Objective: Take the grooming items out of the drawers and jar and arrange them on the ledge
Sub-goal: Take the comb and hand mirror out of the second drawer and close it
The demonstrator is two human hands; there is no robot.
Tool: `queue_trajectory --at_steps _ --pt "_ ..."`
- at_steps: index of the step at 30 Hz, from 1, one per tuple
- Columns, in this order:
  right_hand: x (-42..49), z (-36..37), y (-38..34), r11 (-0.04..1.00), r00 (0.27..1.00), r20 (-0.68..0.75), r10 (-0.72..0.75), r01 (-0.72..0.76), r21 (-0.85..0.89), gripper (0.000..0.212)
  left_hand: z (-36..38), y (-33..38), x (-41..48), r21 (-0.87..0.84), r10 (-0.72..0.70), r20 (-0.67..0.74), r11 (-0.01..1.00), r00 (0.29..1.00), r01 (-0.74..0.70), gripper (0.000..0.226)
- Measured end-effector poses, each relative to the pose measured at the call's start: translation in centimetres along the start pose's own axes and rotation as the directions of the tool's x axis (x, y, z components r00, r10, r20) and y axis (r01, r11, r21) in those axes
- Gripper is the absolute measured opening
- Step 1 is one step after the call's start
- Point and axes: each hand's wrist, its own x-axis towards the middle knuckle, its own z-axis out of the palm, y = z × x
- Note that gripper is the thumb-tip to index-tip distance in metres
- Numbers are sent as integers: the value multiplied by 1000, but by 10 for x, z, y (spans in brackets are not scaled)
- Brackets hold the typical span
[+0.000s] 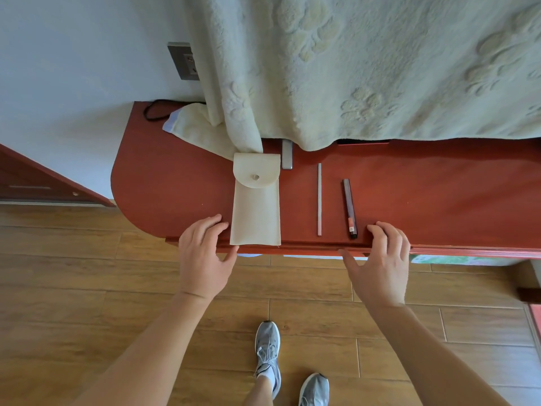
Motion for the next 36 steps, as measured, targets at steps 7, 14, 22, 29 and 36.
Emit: queue_trajectory --at_steps 7,14,22,29,36 --pt "5 13 4 999 995 -97 -32 30 -20 57 14 -5 5 19 16 -114 1000 993 -14 45" --pt "3 14 7 998 994 -98 -51 49 -30 57 15 -5 5 7 33 -142 999 989 -33 45" --pt "4 11 5 998 996 -77 -47 44 -46 57 12 -1 3 33 5 -80 999 997 -3 47" --pt "5 0 -6 999 1000 0 24 -24 -39 57 5 12 3 38 -75 2 996 997 75 44" --pt "7 -32 -11 997 962 271 28 -7 -81 73 -22 26 0 69 -126 228 991 965 113 67"
